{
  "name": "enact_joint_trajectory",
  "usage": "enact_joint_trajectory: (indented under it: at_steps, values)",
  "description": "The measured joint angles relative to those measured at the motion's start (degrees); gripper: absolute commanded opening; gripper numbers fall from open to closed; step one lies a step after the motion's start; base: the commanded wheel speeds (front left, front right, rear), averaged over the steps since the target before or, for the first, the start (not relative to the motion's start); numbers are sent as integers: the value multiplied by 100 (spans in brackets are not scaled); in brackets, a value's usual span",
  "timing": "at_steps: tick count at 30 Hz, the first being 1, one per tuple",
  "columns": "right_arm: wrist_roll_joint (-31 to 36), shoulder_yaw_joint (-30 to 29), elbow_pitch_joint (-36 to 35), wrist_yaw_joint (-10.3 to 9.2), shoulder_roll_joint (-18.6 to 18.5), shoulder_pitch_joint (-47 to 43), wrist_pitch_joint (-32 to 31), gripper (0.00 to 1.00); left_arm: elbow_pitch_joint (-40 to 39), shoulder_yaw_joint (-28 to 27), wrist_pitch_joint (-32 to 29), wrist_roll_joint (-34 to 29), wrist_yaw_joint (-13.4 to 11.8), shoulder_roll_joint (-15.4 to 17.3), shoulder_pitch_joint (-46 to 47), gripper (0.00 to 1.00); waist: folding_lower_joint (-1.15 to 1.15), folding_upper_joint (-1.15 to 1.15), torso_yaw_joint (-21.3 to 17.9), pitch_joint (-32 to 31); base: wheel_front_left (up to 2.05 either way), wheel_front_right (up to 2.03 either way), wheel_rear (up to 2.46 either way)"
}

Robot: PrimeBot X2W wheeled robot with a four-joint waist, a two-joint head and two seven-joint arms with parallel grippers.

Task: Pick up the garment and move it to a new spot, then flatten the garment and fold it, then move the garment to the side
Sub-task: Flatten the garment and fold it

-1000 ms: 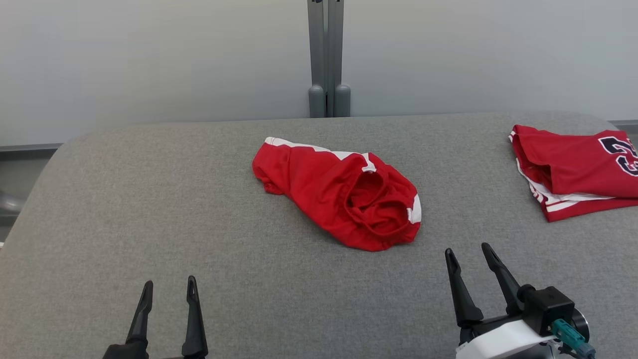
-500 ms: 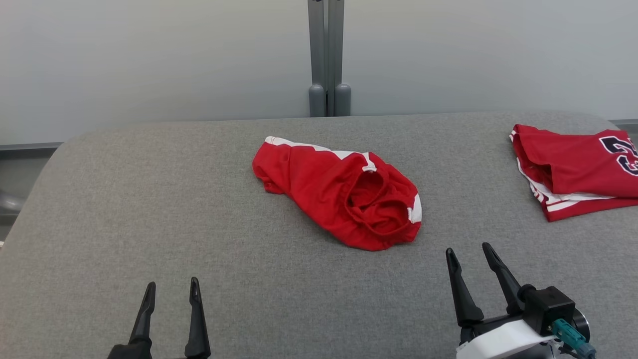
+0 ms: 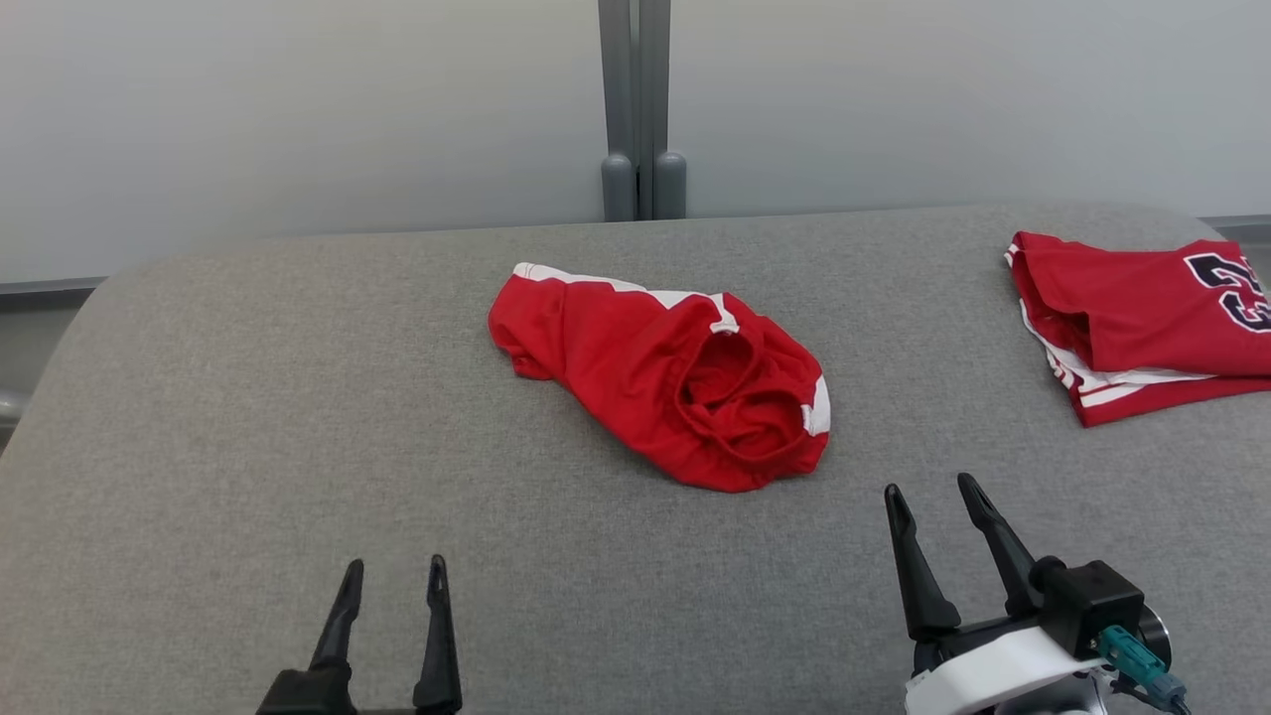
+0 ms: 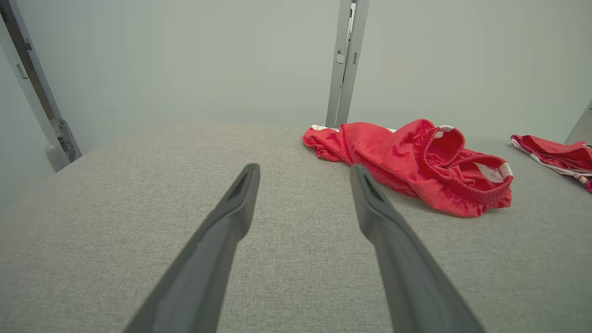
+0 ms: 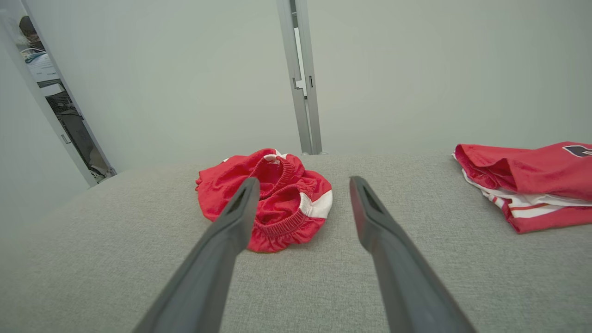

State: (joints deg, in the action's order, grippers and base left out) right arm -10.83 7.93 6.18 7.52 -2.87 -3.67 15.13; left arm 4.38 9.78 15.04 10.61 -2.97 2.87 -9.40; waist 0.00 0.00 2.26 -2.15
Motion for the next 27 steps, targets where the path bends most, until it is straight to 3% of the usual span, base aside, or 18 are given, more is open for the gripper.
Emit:
enact_joint_trajectory:
  at_steps: [9, 15, 21, 27]
  values:
    - [20, 9, -70, 0, -20, 212, 0, 100, 1174, 942, 9, 424, 488, -3, 1095, 100, 0, 0, -293, 308, 0, 0, 0]
    - [45, -37, -189, 0, -33, 561, 0, 100, 2005, 1842, -138, 914, 706, -12, 2354, 100, 0, 0, -538, 759, 0, 0, 0]
    - [45, -120, -283, 0, -22, 822, 0, 100, 2168, 2602, -600, 1823, 731, -13, 3566, 100, 0, 0, -911, 1332, 0, 0, 0]
    - [23, -136, -315, 0, -9, 932, 0, 100, 2395, 3030, -1103, 2277, 645, -20, 4192, 100, 0, 0, -1328, 1802, 0, 0, 0]
